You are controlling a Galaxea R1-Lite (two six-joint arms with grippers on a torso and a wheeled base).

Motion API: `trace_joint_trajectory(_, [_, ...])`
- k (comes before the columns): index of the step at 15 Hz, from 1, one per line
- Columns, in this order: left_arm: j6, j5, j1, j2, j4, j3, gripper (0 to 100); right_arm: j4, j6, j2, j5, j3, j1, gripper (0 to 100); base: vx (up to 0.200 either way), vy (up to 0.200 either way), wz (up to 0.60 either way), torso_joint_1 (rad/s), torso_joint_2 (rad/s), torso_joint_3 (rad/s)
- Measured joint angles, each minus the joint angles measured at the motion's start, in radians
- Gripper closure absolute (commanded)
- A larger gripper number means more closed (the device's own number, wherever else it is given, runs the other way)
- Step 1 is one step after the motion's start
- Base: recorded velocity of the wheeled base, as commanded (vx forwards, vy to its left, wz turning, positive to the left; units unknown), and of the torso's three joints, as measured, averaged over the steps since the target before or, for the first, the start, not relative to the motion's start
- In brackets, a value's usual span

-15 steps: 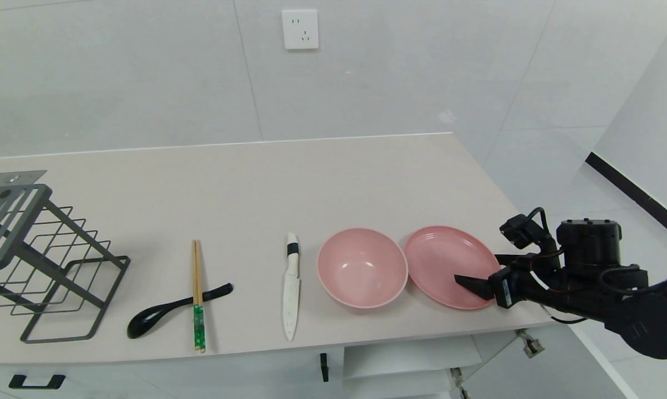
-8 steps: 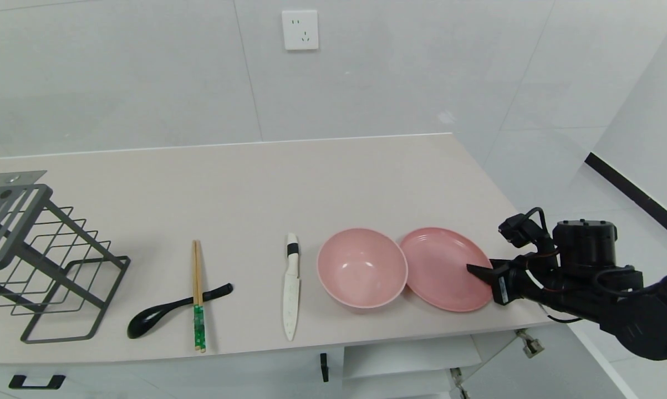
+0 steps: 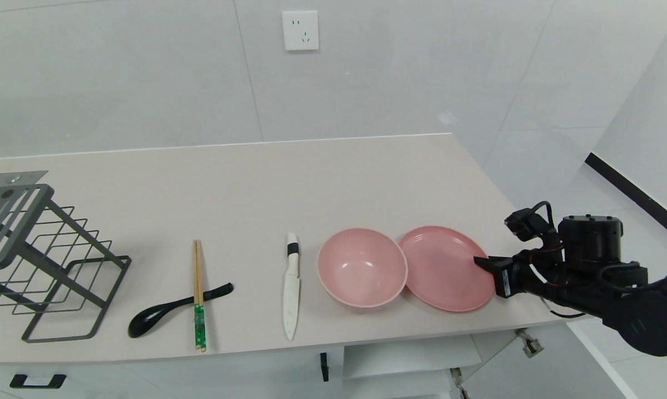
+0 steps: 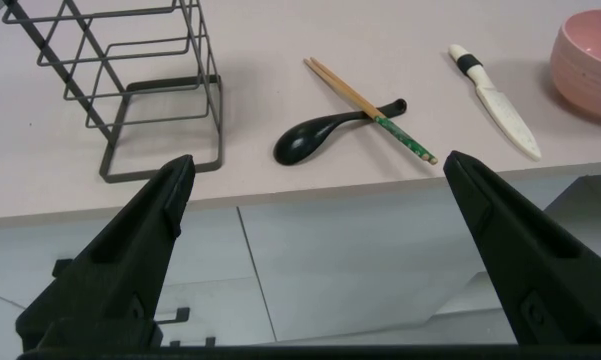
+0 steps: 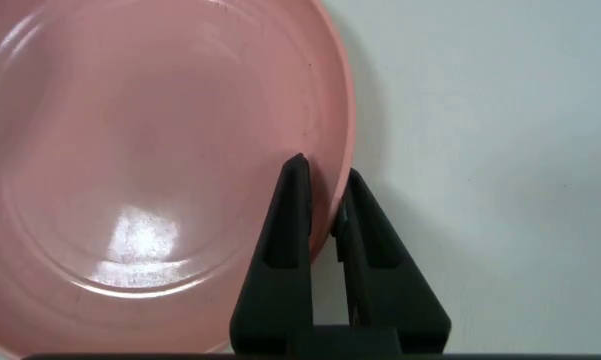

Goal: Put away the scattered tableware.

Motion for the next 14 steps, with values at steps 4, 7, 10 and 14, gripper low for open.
trace_joint_trajectory(4, [0.0,0.0,0.0,0.0,0.0,0.0,0,-0.324,0.237,-0.04,0.003,0.019,0.02,100,0.0,0.0,0.0,0.0,0.0,0.0])
trace_joint_trajectory(7, [0.0,0.0,0.0,0.0,0.0,0.0,0,-0.584,0.327,-0.045,0.001,0.086,0.023,100,0.0,0.0,0.0,0.0,0.0,0.0])
trace_joint_trajectory(10, [0.002,-0.001,0.0,0.0,0.0,0.0,0,-0.616,0.327,-0.056,-0.001,0.176,0.023,100,0.0,0.0,0.0,0.0,0.0,0.0])
trace_joint_trajectory(14, [0.059,-0.063,0.0,0.0,-0.008,0.0,0,-0.62,0.327,-0.145,0.002,0.189,0.011,100,0.0,0.0,0.0,0.0,0.0,0.0])
